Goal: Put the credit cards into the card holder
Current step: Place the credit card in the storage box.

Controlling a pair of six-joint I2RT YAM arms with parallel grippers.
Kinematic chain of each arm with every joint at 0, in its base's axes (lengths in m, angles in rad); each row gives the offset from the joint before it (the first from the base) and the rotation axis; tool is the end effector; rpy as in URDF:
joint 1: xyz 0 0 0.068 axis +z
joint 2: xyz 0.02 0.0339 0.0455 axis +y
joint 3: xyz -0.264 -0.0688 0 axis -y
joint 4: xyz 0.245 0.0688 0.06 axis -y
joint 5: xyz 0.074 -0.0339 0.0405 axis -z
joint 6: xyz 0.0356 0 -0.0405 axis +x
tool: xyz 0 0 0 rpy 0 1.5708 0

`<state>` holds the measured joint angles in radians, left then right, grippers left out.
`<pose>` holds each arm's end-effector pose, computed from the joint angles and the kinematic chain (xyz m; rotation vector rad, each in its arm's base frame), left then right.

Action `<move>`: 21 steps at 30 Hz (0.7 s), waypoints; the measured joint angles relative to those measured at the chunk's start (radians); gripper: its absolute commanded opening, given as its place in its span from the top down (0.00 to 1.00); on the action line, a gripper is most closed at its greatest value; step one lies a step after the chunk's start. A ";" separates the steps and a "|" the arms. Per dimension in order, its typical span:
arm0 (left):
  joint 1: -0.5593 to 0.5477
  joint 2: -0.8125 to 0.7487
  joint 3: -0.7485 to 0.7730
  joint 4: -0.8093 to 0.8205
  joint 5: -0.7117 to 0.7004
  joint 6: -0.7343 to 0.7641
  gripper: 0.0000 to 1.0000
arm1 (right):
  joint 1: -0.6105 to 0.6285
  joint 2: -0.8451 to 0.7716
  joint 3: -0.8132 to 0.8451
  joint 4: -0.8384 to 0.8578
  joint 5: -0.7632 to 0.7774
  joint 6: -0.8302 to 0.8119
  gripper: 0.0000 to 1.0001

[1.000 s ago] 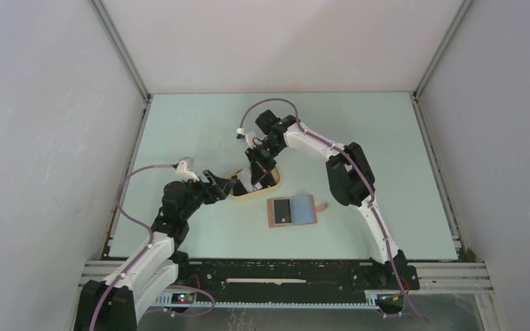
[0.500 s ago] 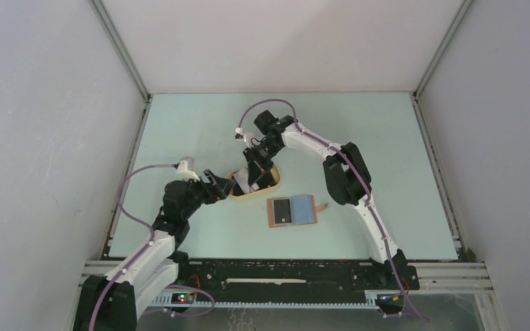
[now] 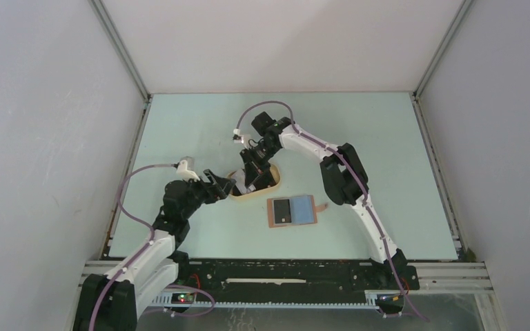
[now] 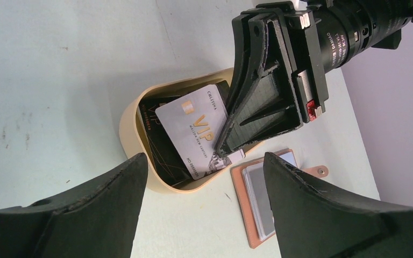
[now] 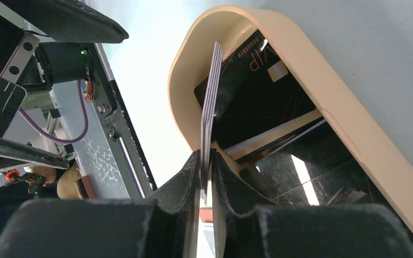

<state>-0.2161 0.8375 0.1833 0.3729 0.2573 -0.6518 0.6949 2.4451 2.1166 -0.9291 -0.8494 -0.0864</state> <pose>0.1723 -0.0471 0.1781 -0.2325 1.9139 -0.8319 0.3699 0.3431 0.1678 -1.2525 2.5158 1.3420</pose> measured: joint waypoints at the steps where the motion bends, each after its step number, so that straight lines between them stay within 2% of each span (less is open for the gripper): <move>1: 0.000 0.000 0.000 0.000 0.000 0.000 0.17 | 0.001 0.001 0.000 0.002 -0.005 0.004 0.79; 21: 0.000 0.000 0.000 0.003 0.000 -0.002 0.17 | 0.001 0.018 0.000 0.032 -0.069 0.052 0.70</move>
<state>-0.2157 0.8379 0.1833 0.3763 0.2573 -0.6537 0.6960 2.4634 2.1166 -0.8974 -0.9188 -0.0345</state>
